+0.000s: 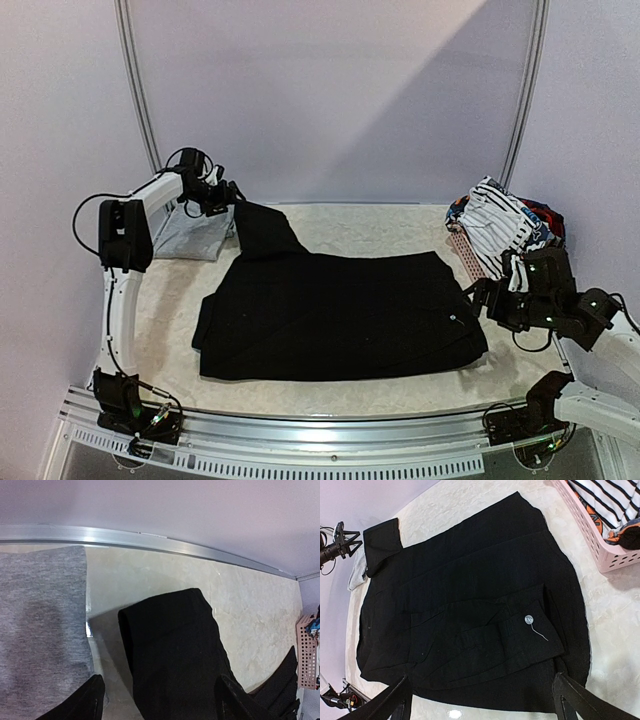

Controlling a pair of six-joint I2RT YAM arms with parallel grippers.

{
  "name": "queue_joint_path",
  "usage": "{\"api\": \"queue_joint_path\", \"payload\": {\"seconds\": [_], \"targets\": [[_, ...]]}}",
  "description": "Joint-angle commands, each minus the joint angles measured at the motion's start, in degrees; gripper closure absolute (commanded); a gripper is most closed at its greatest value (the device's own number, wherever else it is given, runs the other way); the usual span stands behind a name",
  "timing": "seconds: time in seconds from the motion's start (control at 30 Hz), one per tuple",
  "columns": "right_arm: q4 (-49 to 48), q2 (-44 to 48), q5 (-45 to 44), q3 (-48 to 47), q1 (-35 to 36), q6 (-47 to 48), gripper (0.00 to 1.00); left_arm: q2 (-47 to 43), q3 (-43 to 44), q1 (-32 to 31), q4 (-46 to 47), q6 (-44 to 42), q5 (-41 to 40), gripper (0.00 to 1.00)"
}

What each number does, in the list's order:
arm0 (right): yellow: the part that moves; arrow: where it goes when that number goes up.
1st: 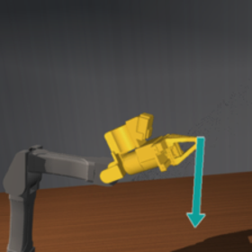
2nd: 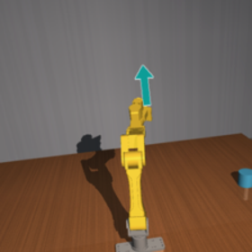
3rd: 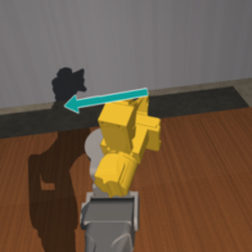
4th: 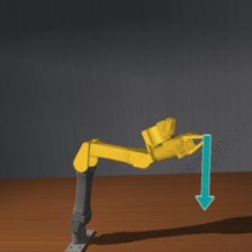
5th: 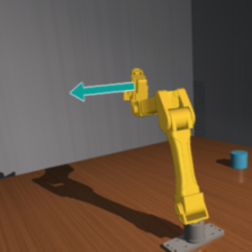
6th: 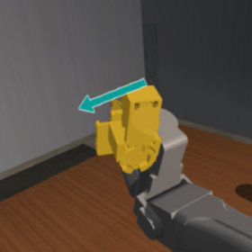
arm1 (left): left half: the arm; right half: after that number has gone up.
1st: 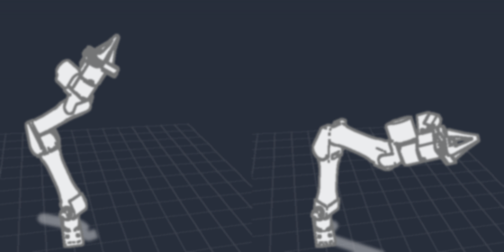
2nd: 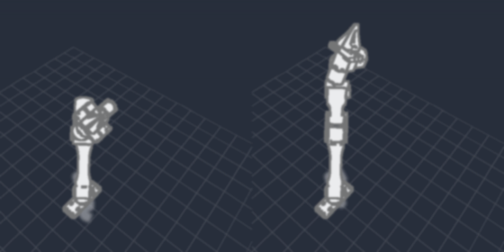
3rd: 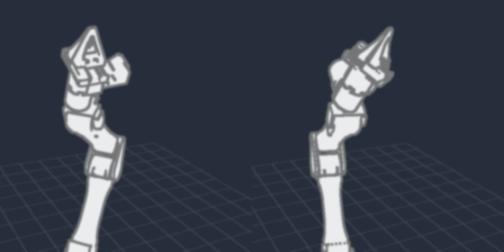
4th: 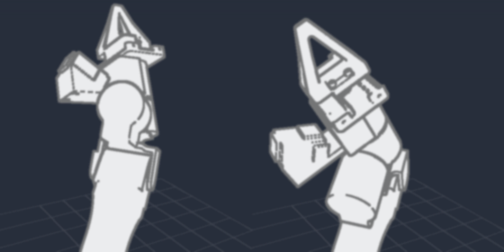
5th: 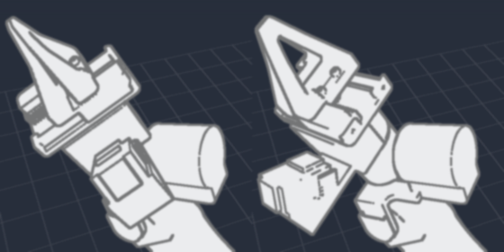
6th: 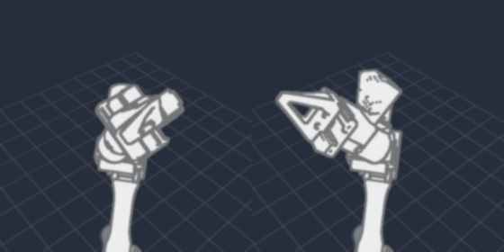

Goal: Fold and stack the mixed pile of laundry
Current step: Pick up the 1/3-folded shirt from the center of the board.

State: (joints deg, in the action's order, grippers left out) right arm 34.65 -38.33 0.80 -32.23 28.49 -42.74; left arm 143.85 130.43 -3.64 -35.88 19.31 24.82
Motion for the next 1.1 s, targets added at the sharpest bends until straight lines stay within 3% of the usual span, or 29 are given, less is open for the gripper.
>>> {"api": "queue_joint_path", "payload": {"seconds": [0.0, 0.13, 0.4, 0.5, 0.63, 0.7, 0.8, 0.87, 0.93, 1.07], "targets": [[1.9, 0.6, 0.1, 0.7, 0.2, 0.0, 0.02, 2.4, 1.8, 0.4, 0.0, 0.9, 5.3, 0.25], [2.2, 0.6, 0.0, 0.7, 0.2, -0.2, 0.02, 3.1, 2.0, -0.2, 2.4, 2.3, 9.9, 0.33], [3.1, 1.8, -0.2, 0.8, 0.2, -0.5, 0.02, 3.4, 2.4, -1.2, 1.8, 2.2, 9.7, 0.46], [3.4, 2.4, -0.1, 1.1, 0.2, -0.5, 0.02, 3.7, 2.3, -1.4, 2.5, 2.7, 10.0, 0.59], [3.7, 3.1, 0.1, 1.4, 0.1, -0.7, 0.02, 4.6, 2.9, -2.1, 2.8, 2.9, 9.4, 0.66], [3.9, 3.3, 0.4, 1.6, 0.2, -0.7, 0.02, 5.2, 3.6, -2.2, 2.4, 2.6, 8.6, 0.63], [3.7, 4.0, 0.6, 2.2, 0.1, -0.8, 0.02, 5.6, 4.5, -2.2, 1.6, 2.2, 6.6, 0.48], [3.5, 4.3, 0.9, 2.5, 0.1, -0.9, 0.02, 6.3, 5.2, -2.2, 1.7, 2.3, 6.1, 0.49], [3.1, 4.3, 1.1, 2.7, 0.1, -0.9, 0.02, 7.4, 6.8, -2.1, 1.4, 2.5, 6.4, 0.56], [2.4, 3.7, 1.0, 2.5, 0.2, -0.7, 0.02, 8.6, 8.4, -2.2, 1.6, 2.8, 7.2, 0.91]]}}
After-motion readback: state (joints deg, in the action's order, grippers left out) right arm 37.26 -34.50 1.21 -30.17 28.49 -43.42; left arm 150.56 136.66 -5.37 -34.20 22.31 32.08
